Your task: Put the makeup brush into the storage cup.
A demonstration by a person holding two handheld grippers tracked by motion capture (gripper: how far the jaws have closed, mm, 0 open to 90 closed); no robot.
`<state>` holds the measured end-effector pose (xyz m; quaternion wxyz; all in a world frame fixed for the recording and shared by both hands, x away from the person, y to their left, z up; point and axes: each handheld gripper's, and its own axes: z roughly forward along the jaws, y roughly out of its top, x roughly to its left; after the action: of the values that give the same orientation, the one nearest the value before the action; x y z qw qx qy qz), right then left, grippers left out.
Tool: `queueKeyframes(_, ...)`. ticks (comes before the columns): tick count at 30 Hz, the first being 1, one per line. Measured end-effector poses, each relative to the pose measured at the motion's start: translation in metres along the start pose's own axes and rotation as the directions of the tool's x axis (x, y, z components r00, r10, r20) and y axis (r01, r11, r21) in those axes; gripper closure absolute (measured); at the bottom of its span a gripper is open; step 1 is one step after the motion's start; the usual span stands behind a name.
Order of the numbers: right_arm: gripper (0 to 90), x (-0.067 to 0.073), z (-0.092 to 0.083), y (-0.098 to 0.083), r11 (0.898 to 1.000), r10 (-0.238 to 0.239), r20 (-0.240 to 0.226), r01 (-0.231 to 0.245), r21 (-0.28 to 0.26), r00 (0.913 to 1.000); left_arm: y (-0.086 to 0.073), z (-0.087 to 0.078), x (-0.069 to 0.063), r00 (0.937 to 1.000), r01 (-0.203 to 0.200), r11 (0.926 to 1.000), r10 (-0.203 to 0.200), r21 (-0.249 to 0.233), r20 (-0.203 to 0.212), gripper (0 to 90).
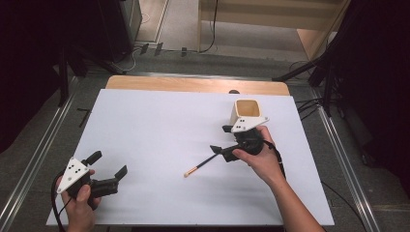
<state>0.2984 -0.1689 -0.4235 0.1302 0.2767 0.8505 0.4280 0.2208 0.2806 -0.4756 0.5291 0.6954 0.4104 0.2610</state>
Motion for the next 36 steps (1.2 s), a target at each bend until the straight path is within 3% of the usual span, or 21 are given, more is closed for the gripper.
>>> queueKeyframes(8,36.1,0.003,0.015,0.007,0.990,-0.078,-0.072,0.085,0.108,0.9943,0.000,0.000,0.000,1.0000,0.001,1.0000,-0.001,-0.002,-0.001,0.0)
queueKeyframes(13,36.1,0.006,0.022,0.010,0.978,-0.146,-0.042,0.150,0.145,0.9884,0.000,0.000,0.001,1.0000,0.004,1.0000,-0.004,-0.001,-0.001,0.0)
queueKeyframes(14,39.5,0.006,0.025,0.011,0.972,-0.164,-0.051,0.170,0.164,0.9852,0.000,0.000,0.001,1.0000,0.004,1.0000,-0.004,-0.001,-0.001,0.0)
queueKeyframes(16,41.2,0.006,0.026,0.012,0.968,-0.174,-0.066,0.183,0.170,0.9826,0.000,0.000,0.001,1.0000,0.004,1.0000,-0.004,-0.001,0.001,0.0)
queueKeyframes(23,47.6,0.007,0.036,0.016,0.935,-0.246,-0.137,0.273,0.228,0.9595,0.000,0.001,0.000,1.0000,-0.004,1.0000,0.004,0.004,0.005,0.0)
queueKeyframes(30,50.0,0.006,0.045,0.017,0.909,-0.285,-0.166,0.321,0.265,0.9441,0.000,0.001,0.000,0.9999,-0.006,1.0000,0.006,0.005,0.008,0.0)
queueKeyframes(34,51.4,0.007,0.050,0.017,0.891,-0.291,-0.186,0.336,0.305,0.9386,0.000,0.001,0.000,0.9999,-0.008,1.0000,0.008,0.005,0.011,0.0)
queueKeyframes(36,53.1,0.007,0.052,0.016,0.879,-0.304,-0.204,0.356,0.316,0.9307,0.000,0.001,0.000,0.9999,-0.008,1.0000,0.008,0.006,0.011,0.0)
